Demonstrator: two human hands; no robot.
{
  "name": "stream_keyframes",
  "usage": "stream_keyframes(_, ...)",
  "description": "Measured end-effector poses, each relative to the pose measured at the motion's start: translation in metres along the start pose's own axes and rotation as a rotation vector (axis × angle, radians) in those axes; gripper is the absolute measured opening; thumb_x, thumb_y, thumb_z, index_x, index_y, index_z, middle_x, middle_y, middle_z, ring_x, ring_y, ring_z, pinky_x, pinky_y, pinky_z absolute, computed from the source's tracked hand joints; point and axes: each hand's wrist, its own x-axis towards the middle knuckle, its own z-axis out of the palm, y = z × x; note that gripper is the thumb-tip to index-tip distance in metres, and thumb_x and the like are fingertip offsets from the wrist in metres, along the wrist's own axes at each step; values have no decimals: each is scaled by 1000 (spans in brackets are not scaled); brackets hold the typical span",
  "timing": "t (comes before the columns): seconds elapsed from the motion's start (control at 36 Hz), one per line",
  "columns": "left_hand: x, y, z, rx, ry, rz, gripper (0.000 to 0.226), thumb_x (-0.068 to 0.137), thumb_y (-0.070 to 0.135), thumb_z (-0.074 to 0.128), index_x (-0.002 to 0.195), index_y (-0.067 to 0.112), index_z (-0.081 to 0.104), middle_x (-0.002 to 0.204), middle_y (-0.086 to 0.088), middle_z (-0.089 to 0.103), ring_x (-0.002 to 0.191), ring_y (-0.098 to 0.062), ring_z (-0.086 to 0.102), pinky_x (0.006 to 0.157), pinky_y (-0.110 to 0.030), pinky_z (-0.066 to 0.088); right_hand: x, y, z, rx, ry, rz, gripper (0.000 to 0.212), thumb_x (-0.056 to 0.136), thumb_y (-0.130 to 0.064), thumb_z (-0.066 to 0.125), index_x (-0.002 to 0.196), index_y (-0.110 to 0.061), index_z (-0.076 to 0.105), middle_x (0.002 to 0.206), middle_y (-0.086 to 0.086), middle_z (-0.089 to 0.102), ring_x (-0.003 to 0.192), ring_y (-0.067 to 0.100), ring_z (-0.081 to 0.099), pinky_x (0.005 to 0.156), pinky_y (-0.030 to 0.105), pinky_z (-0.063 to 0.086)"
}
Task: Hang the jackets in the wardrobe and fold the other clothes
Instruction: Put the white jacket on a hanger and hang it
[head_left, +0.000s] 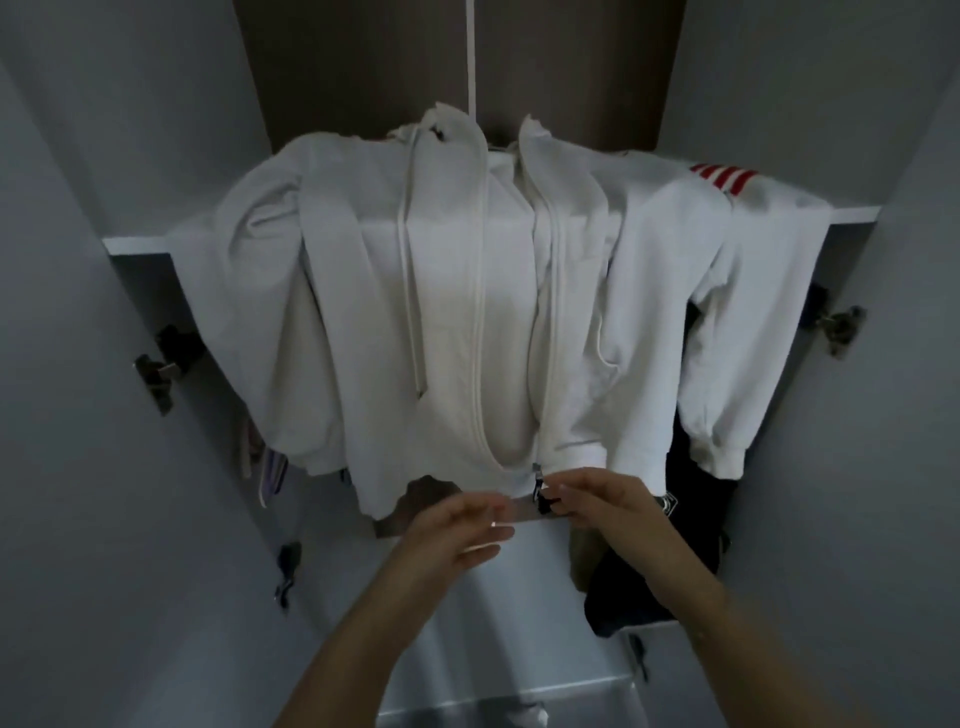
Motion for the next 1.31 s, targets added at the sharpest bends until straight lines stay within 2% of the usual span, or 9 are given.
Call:
stream_keyframes(0.14,14,-47,1,-239,59,-194,21,93,9,57,112,8,65,107,-6,73,97,-20,71,74,-25,55,9,35,8,10,81,58,20,91,-5,60,87,-20,73,82,-3,73,76,8,65,68,19,52)
stream_keyframes(0.31,49,-76,6,-438,148,-260,20,95,9,56,114,6,61,108,-8,73,99,-21,70,76,-26,56,27,60,13,-66,190,74,10,91,-13,62,99,-13,69,81,-2,67,78,17,62,76,32,49)
stream_keyframes(0.47,80,-89,8,-557,208,-266,23,95,10,57,118,8,61,117,-8,69,105,-18,65,78,-29,53,45,63,21,-148,169,56,5,91,-20,64,95,-23,64,90,-2,67,72,7,57,65,17,43)
stream_keyframes(0.61,87,-88,12,-533,116,-192,35,96,8,52,130,17,54,124,2,67,114,-14,62,85,-30,51,50,62,23,-207,102,24,8,92,-19,64,96,-13,66,80,-5,62,64,2,53,59,16,39)
stream_keyframes(0.78,80,-74,16,-446,13,-128,53,81,13,66,133,16,55,127,2,64,118,-11,60,95,-31,47,41,61,16,-290,97,-73,21,95,-20,57,76,-27,57,63,-13,54,57,4,50,59,22,42)
stream_keyframes(0.94,60,-65,26,-204,-42,19,54,85,30,67,135,14,52,132,-1,61,124,-16,55,99,-28,47,19,50,5,-39,48,29,33,97,-13,54,65,-16,62,47,-4,52,44,8,46,56,31,41)
stream_keyframes(1.06,40,-63,24,-117,98,157,45,79,25,77,120,12,65,117,-7,69,114,-21,63,102,-36,44,6,32,-1,95,-98,168,46,94,-24,59,47,-21,58,46,3,42,41,14,39,46,27,40)
stream_keyframes(1.17,20,-54,19,-88,152,194,18,66,24,79,84,24,78,94,-3,75,92,-15,70,85,-27,54,0,16,3,296,-198,292,42,90,-32,61,51,-20,54,51,-1,34,42,13,32,39,22,33)
stream_keyframes(1.31,-4,-41,15,-70,142,193,30,66,17,79,94,10,72,90,-11,74,77,-19,69,76,-30,56,0,-7,14,323,-292,291,36,92,-28,60,57,-19,65,53,-3,41,42,10,36,38,21,31)
